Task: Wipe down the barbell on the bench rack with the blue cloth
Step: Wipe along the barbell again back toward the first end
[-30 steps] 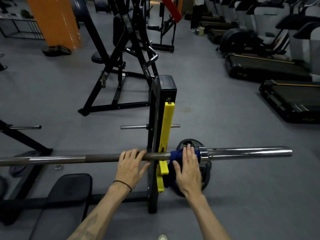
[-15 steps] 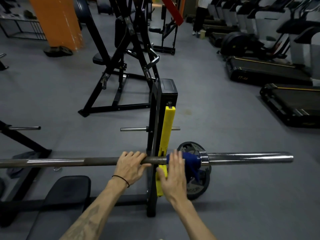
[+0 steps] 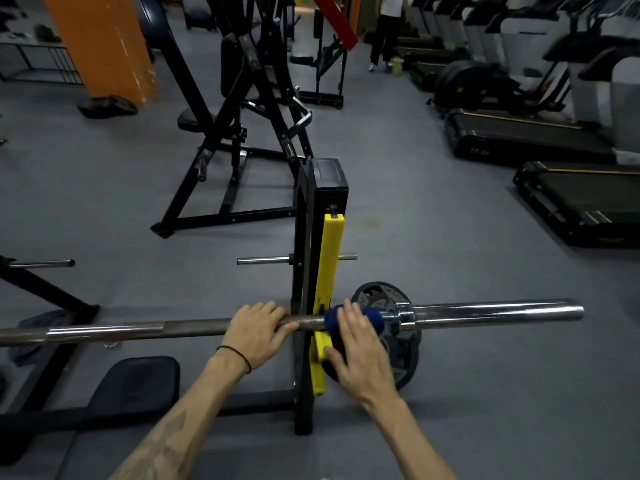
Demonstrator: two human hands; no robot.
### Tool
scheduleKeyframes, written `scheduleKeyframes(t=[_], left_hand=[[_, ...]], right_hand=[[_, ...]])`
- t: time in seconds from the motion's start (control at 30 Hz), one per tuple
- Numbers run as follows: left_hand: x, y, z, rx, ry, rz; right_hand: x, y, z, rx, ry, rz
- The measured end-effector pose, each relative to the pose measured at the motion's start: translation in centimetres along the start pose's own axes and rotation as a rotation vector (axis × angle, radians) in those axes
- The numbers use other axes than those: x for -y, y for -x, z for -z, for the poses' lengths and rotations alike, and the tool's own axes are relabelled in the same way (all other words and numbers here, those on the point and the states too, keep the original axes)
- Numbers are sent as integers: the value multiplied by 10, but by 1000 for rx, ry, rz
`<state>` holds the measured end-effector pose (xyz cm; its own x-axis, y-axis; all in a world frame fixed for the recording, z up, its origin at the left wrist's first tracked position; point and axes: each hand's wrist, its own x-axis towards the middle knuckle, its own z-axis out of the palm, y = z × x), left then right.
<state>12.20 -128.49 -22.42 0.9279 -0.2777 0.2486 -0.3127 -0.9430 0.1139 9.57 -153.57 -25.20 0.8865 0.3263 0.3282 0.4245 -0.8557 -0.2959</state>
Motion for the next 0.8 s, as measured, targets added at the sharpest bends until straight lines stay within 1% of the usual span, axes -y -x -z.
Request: scheduleKeyframes(t=[0.03,0.1,0.17,0.2,0.23,0.3,0.33,0.37,0.4,0.43,0.5,0.53,0.57,0.63,0.67,0.7,0.73,0.8], left_hand=[[-2,4,-4,-50,-32,0],[-9,13,-14,-95,-75,25],[-15,20,-19,-111,-99,51],[-17,22,-20,-111,-102,59],[-18,24,-21,-108,-106,65],[-19,25,-22,-98,-107,66],[-19,26,-21,-91,-108,62],[-18,26,-20,-87,-109,56],[-18,28,-20,-87,-110,47],[-19,30,-21,-83,-106,43],[-20,34,-23,-73,-86,57],[-21,34,-24,-73,-72,68],[-22,34,-26,-74,-59,78],[-23,34,-27,-79,-48,78],[-22,34,-27,-88,-47,68],[-21,34,-28,-100,-48,56],[-21,35,-28,-118,-52,44],[-23,37,-29,-152,-46,49]], right_hand=[[-13,2,3,-43,2,-46],[-20,5,2,-99,-32,-187],[3,3,-6,-121,-72,-266],[17,3,-11,-110,-93,-252],[28,5,-15,-71,-100,-198],[28,11,-13,-1,-51,-48],[17,11,-10,-10,-15,-7],[5,11,-6,-44,2,-9],[-5,11,-3,-85,-12,-69],[-10,11,-2,-126,-57,-169],[5,5,-6,-173,-168,-344],[20,2,-9,-173,-213,-371],[32,1,-12,-141,-239,-342],[37,4,-13,-39,-203,-175],[28,5,-10,-22,-147,-109],[15,5,-6,-37,-105,-87],[3,6,-3,-63,-96,-125],[-3,6,0,-119,-178,-325]])
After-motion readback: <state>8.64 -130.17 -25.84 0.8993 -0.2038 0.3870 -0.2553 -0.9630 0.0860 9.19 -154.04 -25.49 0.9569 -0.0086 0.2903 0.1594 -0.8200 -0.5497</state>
